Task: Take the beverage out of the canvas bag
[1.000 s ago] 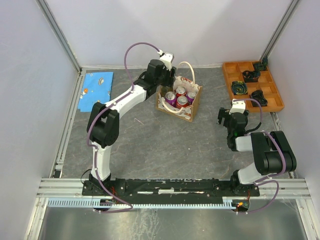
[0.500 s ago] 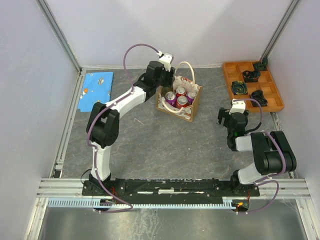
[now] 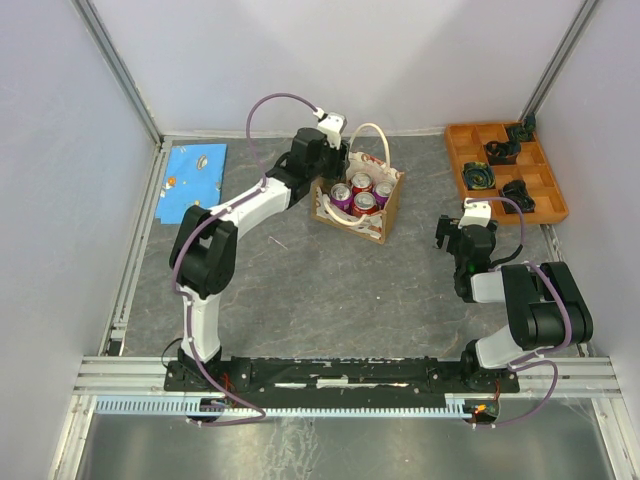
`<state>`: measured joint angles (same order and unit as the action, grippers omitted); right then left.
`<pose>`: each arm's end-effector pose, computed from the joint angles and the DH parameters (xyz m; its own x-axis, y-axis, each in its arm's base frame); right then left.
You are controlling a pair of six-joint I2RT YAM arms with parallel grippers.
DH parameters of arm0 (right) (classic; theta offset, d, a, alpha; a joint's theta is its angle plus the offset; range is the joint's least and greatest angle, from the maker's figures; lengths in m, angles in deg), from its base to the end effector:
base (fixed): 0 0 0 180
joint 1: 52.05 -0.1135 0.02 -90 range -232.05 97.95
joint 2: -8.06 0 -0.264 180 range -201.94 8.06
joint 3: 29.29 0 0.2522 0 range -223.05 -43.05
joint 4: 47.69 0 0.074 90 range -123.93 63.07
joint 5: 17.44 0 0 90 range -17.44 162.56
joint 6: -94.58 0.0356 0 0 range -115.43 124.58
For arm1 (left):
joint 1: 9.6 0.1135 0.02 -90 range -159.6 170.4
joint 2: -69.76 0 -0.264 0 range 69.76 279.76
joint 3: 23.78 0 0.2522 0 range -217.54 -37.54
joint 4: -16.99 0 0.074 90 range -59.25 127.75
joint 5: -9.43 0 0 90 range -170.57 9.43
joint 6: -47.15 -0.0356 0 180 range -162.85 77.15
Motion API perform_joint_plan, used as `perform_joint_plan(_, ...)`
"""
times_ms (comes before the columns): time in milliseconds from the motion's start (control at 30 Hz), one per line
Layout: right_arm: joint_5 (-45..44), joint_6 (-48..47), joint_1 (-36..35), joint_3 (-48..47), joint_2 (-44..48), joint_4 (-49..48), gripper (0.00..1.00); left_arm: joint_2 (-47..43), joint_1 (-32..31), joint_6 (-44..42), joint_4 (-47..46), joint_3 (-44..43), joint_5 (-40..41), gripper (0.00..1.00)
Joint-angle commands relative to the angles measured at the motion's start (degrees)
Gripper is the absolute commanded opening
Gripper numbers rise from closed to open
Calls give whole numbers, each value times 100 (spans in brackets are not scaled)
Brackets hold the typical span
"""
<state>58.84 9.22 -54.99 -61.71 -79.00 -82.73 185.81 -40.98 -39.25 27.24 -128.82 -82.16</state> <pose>0.2548 0.0046 0.1351 -0.3199 0.0623 -0.9454 0.1998 0.9798 -0.0031 0.4141 -0.2537 0.2628 -0.3430 0.1357 -0.9295 0.5221 0.8501 -0.0686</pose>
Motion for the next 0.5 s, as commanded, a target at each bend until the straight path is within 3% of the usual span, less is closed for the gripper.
perform_joint_plan(0,36,-17,14,-178,64,-139,99,-263,-62,-18,-398,348,-65,59)
perform_joint_plan(233,36,-19,13,-182,53,-139,99,-148,-62,-37,-1180,774,59,59)
perform_joint_plan(467,36,-23,13,-182,55,-141,99,107,-65,-232,-1208,702,186,56)
